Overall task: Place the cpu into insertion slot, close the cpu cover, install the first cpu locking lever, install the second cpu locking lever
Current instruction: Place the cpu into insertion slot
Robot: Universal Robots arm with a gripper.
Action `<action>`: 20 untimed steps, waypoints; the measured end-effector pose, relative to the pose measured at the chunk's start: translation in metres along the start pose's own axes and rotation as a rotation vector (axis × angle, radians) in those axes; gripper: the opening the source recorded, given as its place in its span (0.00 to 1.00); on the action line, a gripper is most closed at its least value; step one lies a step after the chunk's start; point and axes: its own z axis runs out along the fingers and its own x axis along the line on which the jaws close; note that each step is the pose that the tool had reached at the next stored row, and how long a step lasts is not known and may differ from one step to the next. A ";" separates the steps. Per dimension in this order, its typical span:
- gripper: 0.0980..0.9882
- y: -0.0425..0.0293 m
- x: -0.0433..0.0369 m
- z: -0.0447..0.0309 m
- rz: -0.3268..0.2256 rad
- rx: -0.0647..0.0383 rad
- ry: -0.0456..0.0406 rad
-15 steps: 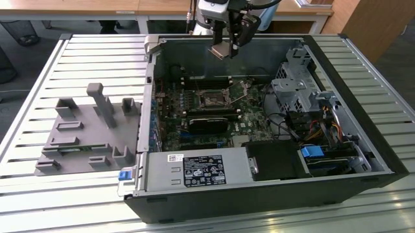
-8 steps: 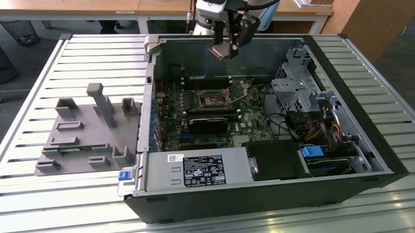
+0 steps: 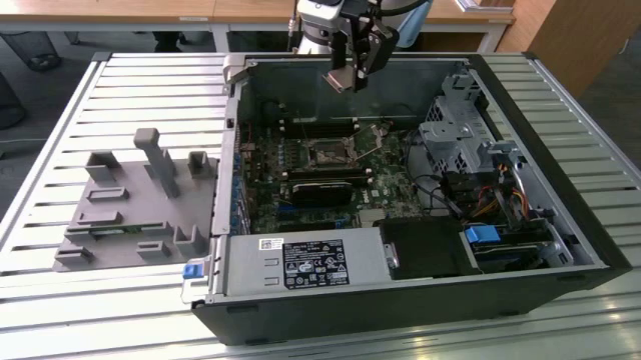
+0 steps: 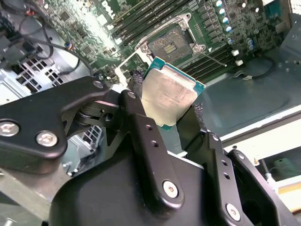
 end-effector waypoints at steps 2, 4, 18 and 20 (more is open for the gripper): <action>0.50 -0.0001 0.0000 0.0004 0.025 0.000 -0.0023; 0.50 -0.0001 0.0000 0.0006 0.050 -0.001 -0.0045; 0.50 -0.0003 0.0000 0.0026 0.128 -0.002 -0.0114; 0.50 -0.0003 0.0000 0.0031 0.128 -0.002 -0.0116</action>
